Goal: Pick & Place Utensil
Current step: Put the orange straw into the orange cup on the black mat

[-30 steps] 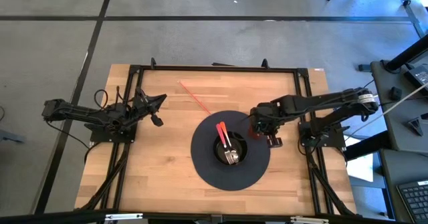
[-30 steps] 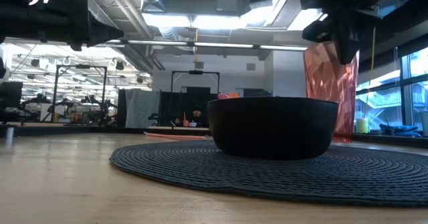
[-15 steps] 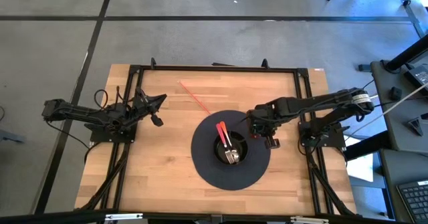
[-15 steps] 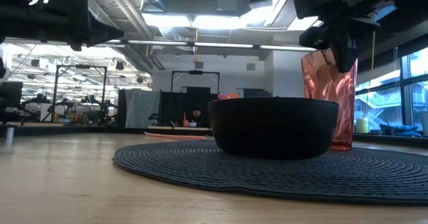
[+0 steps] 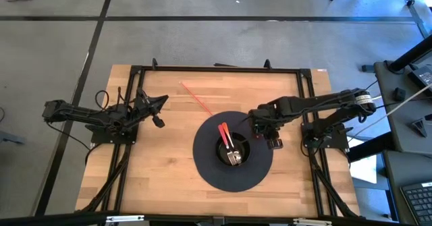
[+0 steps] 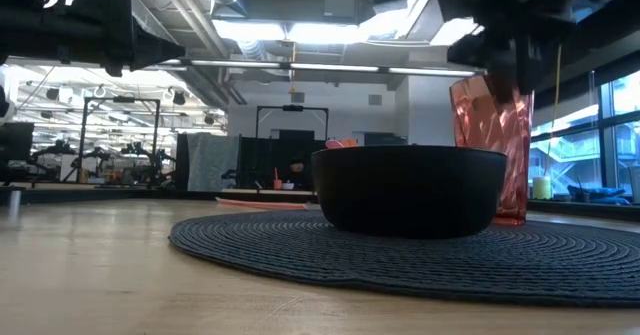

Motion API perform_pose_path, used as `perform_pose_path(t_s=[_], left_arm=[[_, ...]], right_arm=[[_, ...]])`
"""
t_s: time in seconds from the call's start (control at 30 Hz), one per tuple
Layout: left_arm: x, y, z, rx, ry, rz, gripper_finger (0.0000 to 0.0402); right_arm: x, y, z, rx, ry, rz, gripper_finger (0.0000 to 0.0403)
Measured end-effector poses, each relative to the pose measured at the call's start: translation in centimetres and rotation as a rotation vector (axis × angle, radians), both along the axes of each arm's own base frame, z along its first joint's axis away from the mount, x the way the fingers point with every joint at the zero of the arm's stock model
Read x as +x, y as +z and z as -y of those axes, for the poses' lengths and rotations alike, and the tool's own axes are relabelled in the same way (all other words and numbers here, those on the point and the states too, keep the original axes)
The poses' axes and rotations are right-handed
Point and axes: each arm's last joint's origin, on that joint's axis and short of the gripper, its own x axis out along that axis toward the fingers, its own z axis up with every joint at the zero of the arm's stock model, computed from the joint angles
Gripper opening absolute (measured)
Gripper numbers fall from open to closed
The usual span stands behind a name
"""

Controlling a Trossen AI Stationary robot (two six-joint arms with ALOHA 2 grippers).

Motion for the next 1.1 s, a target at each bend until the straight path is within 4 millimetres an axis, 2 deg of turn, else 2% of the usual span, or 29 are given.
perform_pose_path(t_s=[0.17,0.3,0.47,0.57,0.63,0.73,0.9,1.0,1.1], left_arm=[[0.0,0.0,0.0,0.000,0.000,0.000,0.0006],[0.0,0.0,0.0,0.000,0.000,0.000,0.0006],[0.0,0.0,0.0,0.000,0.000,0.000,0.0006],[0.0,0.0,0.0,0.001,0.000,-0.001,0.0006],[0.0,0.0,0.0,0.001,0.000,-0.001,0.0006],[0.0,0.0,0.0,0.000,0.000,0.000,0.0006],[0.0,0.0,0.0,0.001,-0.006,0.000,0.0006],[0.0,0.0,0.0,0.002,-0.005,-0.001,0.0006],[0.0,0.0,0.0,0.002,-0.005,0.000,0.0006]], right_arm=[[0.2,3.3,0.0,0.002,0.011,0.046,0.0184],[-1.1,8.2,0.3,-0.045,0.040,0.214,0.0197],[-5.2,14.6,1.0,-0.154,0.043,0.640,0.0190],[-8.6,16.7,1.2,-0.140,0.072,0.884,0.0182],[-10.6,16.5,1.2,-0.108,0.095,1.081,0.0173],[-12.1,13.4,1.4,-0.102,0.078,1.298,0.0153],[-14.1,7.1,1.9,-0.120,0.154,1.427,0.0083],[-15.4,5.1,2.2,-0.055,0.199,1.551,0.0021],[-16.2,4.1,2.4,0.017,0.201,1.618,0.0010]])
